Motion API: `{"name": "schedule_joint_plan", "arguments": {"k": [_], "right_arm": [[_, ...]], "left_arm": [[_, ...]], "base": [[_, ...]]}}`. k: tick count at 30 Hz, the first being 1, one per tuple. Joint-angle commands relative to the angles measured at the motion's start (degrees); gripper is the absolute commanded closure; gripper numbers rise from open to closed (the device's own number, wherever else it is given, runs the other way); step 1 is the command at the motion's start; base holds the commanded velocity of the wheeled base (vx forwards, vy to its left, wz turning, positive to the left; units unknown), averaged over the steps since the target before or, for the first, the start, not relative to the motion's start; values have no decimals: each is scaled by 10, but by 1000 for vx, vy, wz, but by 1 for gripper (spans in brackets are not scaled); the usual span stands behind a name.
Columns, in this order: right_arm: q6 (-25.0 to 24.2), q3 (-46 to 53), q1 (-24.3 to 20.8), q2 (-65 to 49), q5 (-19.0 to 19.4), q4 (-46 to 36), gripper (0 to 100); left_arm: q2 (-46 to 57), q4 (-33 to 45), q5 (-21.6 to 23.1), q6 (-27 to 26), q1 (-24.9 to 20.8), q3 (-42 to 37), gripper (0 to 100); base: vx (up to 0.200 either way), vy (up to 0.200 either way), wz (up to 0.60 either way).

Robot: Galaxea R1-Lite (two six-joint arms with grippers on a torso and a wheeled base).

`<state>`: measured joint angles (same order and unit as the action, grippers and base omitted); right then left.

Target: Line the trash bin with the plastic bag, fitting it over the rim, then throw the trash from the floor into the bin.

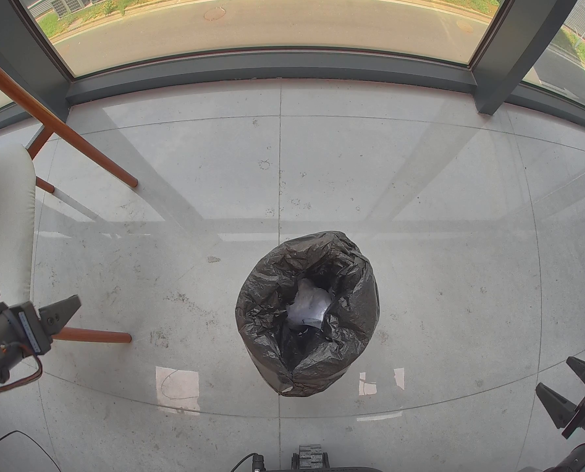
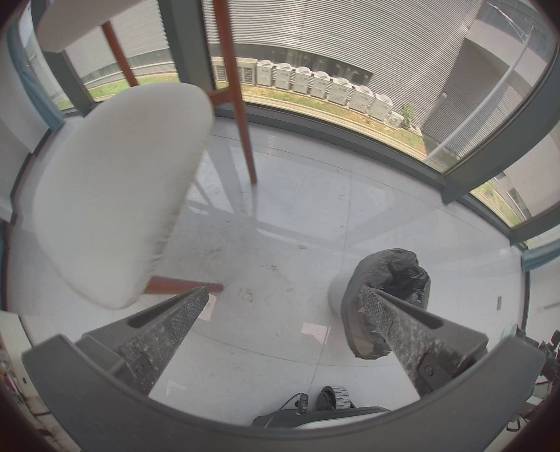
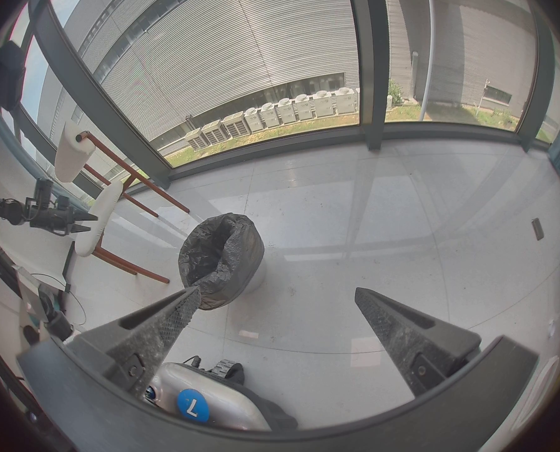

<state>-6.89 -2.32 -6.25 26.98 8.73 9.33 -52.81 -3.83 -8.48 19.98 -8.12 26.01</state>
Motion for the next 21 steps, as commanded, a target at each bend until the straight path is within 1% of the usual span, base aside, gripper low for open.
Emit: {"name": "schedule_joint_plan", "arguments": {"k": [1, 4, 5, 7, 10, 13, 15, 17, 18, 19, 20, 21], "right_arm": [[15, 23, 13, -119, -20, -55, 0], [16, 8, 14, -179, -29, -100, 0], [16, 6, 15, -182, -32, -102, 0], [17, 6, 19, -196, -39, -106, 0], [21, 6, 25, -221, -75, -104, 0], [24, 5, 26, -221, -127, -106, 0], [27, 3, 26, -221, -141, -112, 0], [38, 9, 31, -222, -131, -106, 0], [44, 11, 34, -222, -122, -106, 0], [59, 15, 35, -224, -104, -109, 0], [79, 20, 36, -225, -86, -103, 0], [87, 20, 36, -225, -84, -103, 0]], "left_arm": [[139, -1, 0, -2, 45, -84, 0], [198, -1, 0, -4, 46, -120, 0], [207, 0, 0, -4, 45, -124, 0], [261, 1, 0, -6, 42, -143, 0], [351, 16, 14, -42, 43, -184, 0], [457, 51, 34, -87, 43, -234, 0], [493, 56, 44, -99, 48, -238, 0], [483, 56, 42, -93, 56, -235, 0], [485, 56, 44, -93, 58, -235, 0], [491, 58, 48, -96, 64, -235, 0], [505, 59, 51, -106, 72, -234, 0], [514, 58, 56, -118, 75, -235, 0]], "base": [[0, 0, 0], [0, 0, 0], [0, 0, 0], [0, 0, 0], [0, 0, 0], [0, 0, 0], [0, 0, 0], [0, 0, 0], [0, 0, 0], [0, 0, 0], [0, 0, 0], [0, 0, 0]]}}
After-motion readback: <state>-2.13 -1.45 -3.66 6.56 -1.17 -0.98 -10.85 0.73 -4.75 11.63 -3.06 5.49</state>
